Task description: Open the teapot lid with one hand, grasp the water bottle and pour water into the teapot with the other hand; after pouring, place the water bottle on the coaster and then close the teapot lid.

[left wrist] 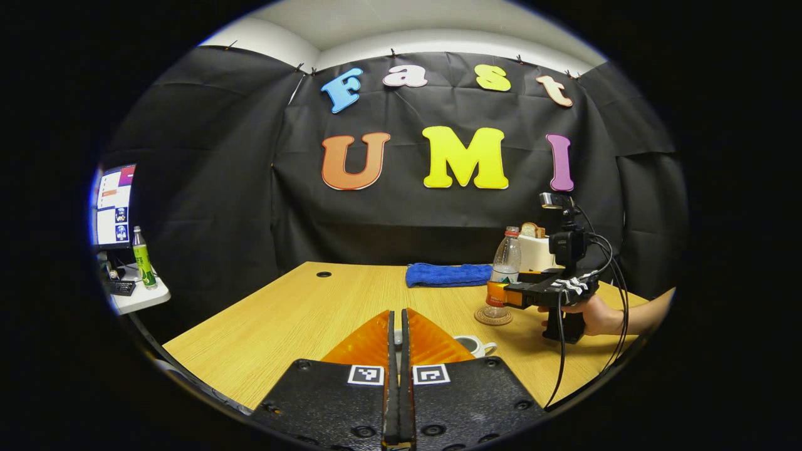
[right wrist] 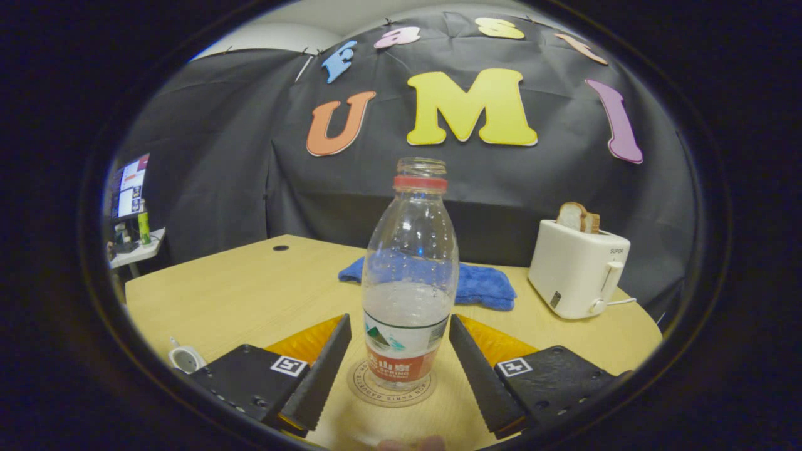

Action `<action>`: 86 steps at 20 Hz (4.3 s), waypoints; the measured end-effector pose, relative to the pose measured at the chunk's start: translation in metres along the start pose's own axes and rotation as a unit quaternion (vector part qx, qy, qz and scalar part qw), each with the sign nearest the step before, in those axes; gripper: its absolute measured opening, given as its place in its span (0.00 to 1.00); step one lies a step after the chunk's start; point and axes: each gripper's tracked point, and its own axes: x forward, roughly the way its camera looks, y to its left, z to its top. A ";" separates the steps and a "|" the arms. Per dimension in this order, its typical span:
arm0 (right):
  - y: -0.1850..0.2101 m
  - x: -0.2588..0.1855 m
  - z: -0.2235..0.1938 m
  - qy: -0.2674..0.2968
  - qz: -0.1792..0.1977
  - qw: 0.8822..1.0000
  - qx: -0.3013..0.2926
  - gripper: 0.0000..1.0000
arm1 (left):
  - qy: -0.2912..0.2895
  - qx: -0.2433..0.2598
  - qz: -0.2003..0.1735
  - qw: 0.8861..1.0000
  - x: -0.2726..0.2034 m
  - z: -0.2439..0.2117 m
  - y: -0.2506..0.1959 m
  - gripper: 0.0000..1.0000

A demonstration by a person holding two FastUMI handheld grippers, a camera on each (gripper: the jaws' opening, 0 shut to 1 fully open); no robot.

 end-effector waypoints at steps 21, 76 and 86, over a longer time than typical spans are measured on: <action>-0.097 -0.246 -0.010 -0.077 -0.077 0.994 0.004 0.93 | -0.027 -0.013 -0.044 0.999 0.051 -0.005 -0.087 0.03; -0.116 -0.338 0.034 -0.154 -0.159 0.974 0.037 0.94 | -0.081 0.024 0.012 0.996 -0.030 0.062 -0.147 0.99; -0.092 -0.344 0.048 -0.166 -0.155 0.974 0.021 0.93 | -0.083 0.038 0.008 0.996 -0.028 0.063 -0.145 0.99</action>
